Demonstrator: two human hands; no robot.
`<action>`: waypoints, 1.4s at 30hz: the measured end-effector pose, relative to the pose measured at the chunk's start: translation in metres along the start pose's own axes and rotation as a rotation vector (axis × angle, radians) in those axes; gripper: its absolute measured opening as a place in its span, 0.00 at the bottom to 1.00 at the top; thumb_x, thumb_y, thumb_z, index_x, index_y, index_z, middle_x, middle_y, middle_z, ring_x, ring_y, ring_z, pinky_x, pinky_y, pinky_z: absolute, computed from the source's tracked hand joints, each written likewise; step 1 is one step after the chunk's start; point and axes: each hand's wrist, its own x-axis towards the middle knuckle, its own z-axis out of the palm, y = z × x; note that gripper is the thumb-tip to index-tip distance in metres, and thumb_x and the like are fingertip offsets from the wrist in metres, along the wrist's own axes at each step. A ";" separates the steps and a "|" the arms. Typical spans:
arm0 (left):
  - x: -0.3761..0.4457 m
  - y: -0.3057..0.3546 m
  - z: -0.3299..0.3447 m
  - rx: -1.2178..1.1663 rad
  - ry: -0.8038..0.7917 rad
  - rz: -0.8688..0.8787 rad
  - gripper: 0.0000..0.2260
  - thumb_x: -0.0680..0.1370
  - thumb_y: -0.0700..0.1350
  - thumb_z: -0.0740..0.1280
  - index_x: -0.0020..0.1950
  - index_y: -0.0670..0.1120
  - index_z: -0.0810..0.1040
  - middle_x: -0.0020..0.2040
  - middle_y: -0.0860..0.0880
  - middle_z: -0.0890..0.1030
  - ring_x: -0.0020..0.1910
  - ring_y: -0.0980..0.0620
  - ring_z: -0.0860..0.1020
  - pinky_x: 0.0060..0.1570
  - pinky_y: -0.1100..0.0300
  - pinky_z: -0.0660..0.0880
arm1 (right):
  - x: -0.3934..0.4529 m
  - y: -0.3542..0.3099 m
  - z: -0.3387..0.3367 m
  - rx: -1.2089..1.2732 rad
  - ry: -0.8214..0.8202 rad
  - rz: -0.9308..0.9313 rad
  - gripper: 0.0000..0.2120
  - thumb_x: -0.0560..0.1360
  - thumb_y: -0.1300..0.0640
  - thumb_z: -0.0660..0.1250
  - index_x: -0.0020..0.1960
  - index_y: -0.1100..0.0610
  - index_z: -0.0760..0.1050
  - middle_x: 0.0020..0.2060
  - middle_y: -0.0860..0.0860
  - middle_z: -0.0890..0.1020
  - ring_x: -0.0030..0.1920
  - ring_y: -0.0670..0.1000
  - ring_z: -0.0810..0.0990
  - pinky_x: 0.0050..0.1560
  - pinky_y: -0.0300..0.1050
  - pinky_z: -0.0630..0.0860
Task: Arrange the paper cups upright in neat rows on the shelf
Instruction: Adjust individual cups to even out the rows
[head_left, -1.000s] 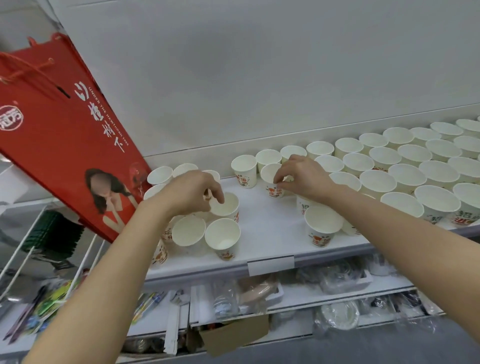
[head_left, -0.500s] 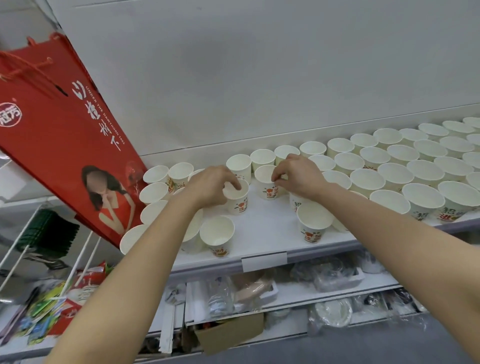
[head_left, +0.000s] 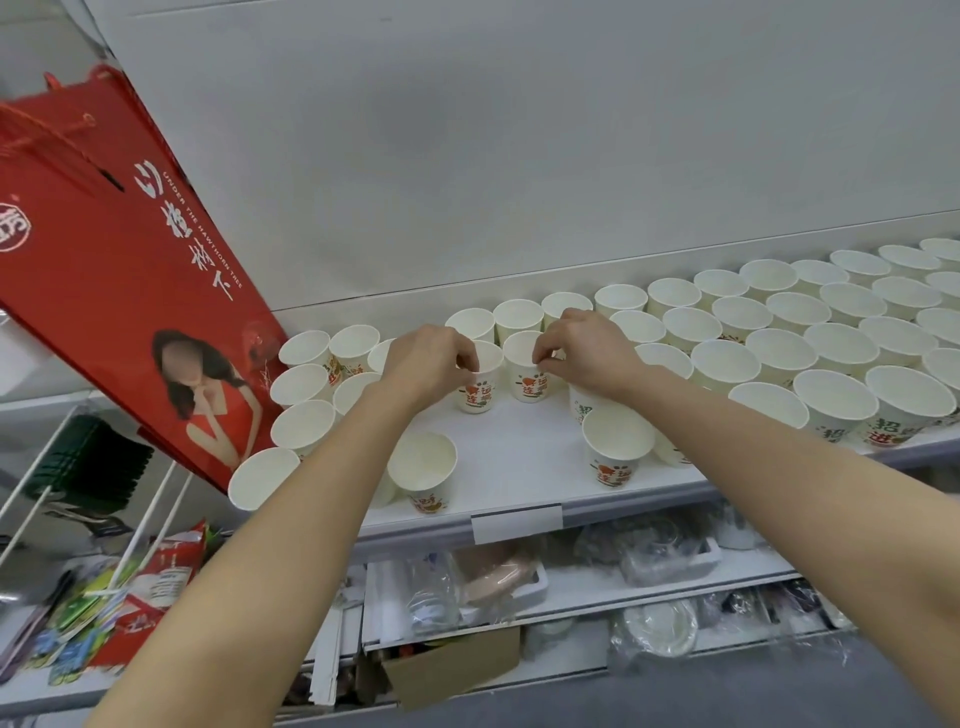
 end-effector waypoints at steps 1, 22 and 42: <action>-0.003 -0.002 -0.003 -0.033 -0.008 -0.007 0.08 0.73 0.49 0.73 0.51 0.56 0.83 0.46 0.58 0.80 0.48 0.54 0.77 0.41 0.60 0.67 | 0.000 -0.002 0.000 0.019 0.014 -0.005 0.03 0.70 0.57 0.70 0.42 0.51 0.82 0.38 0.46 0.82 0.46 0.51 0.74 0.41 0.46 0.70; -0.114 0.004 -0.007 -0.220 0.042 0.104 0.03 0.75 0.55 0.71 0.43 0.58 0.81 0.41 0.60 0.79 0.46 0.57 0.72 0.43 0.57 0.71 | -0.076 -0.075 0.002 0.439 0.139 -0.019 0.09 0.69 0.53 0.76 0.49 0.49 0.83 0.46 0.41 0.83 0.48 0.42 0.75 0.44 0.34 0.71; -0.149 -0.059 0.006 -0.016 0.202 -0.161 0.08 0.70 0.57 0.74 0.45 0.56 0.82 0.44 0.57 0.82 0.48 0.51 0.76 0.41 0.55 0.74 | -0.103 -0.078 -0.019 0.672 0.271 0.357 0.05 0.69 0.57 0.75 0.39 0.47 0.83 0.41 0.44 0.83 0.43 0.47 0.78 0.47 0.47 0.76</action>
